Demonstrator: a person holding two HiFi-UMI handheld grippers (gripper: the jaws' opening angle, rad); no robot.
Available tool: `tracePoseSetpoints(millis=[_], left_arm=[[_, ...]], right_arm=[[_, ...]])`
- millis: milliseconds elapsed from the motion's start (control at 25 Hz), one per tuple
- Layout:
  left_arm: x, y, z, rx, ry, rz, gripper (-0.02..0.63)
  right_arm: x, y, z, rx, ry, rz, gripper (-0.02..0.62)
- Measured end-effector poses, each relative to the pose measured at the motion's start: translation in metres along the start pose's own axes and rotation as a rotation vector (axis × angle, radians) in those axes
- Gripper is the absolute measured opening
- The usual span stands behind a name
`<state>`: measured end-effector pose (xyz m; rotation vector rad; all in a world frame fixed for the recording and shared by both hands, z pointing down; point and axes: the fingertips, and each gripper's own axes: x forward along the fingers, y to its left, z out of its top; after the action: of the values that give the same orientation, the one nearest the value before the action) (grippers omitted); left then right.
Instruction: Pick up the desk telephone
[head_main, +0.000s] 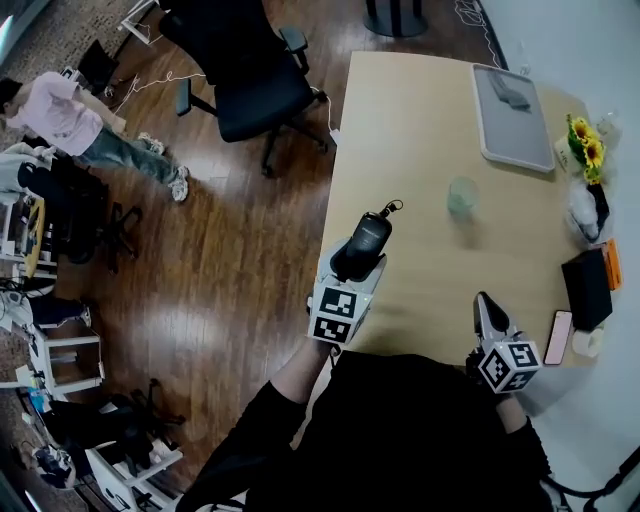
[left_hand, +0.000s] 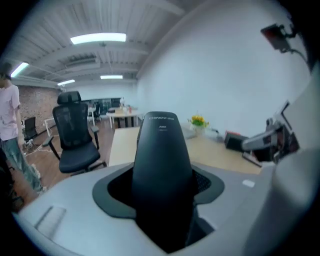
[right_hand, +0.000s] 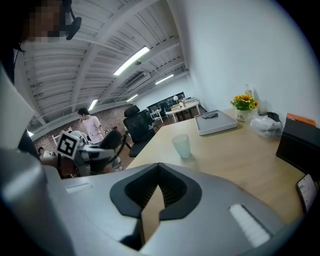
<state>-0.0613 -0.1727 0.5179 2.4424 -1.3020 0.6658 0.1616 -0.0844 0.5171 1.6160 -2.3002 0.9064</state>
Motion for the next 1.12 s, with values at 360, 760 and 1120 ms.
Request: tracePoseSetpoints(millis=[360, 760, 1120], left_arm=[[-0.127, -0.046, 0.192, 0.101, -0.645, 0.077, 0.262], [-0.135, -0.055, 0.175, 0.008, -0.598, 0.052, 0.263], [-0.134, -0.053, 0.175, 0.010, -0.597, 0.058, 0.263]], right_arm=[[0.002, 0.008, -0.006, -0.009, -0.002, 0.055, 0.000], [0.001, 0.011, -0.003, -0.012, -0.018, 0.070, 0.000], [-0.004, 0.007, -0.003, -0.012, -0.023, 0.055, 0.002]])
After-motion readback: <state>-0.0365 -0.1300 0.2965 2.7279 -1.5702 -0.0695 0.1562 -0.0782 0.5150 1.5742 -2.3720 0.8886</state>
